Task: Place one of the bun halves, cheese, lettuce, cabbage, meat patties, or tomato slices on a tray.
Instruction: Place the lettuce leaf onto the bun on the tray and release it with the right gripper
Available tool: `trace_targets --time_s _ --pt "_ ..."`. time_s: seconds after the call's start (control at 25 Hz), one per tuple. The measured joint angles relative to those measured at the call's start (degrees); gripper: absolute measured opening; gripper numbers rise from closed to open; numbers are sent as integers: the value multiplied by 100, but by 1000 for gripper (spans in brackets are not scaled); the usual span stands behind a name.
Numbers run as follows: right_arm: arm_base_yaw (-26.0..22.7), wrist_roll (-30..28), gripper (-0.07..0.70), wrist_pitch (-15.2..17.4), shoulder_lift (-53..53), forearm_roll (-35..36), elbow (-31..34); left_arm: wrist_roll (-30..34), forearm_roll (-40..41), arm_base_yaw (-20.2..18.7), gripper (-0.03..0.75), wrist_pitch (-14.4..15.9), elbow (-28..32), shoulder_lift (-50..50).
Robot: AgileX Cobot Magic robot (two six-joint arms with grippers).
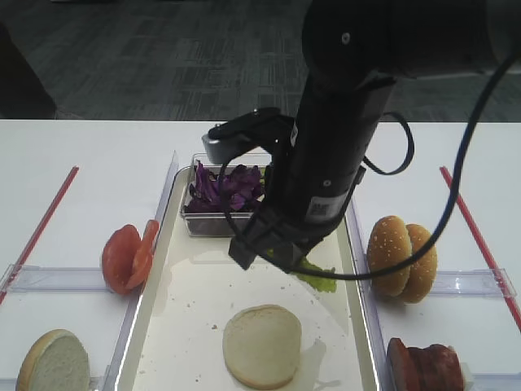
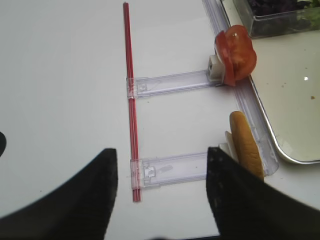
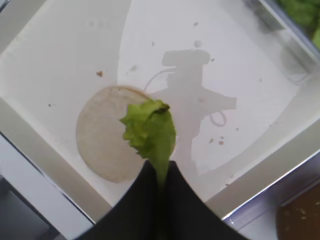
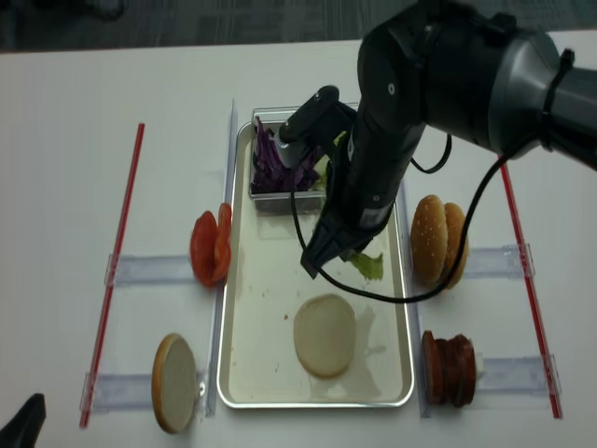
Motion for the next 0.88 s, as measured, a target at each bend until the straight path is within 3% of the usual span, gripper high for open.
trace_targets --time_s 0.56,0.88 --pt "510 -175 50 -855 -65 304 1078 0 0 0 366 0 0 0" --pt "578 -425 50 -1226 65 424 1184 0 0 0 366 0 0 0"
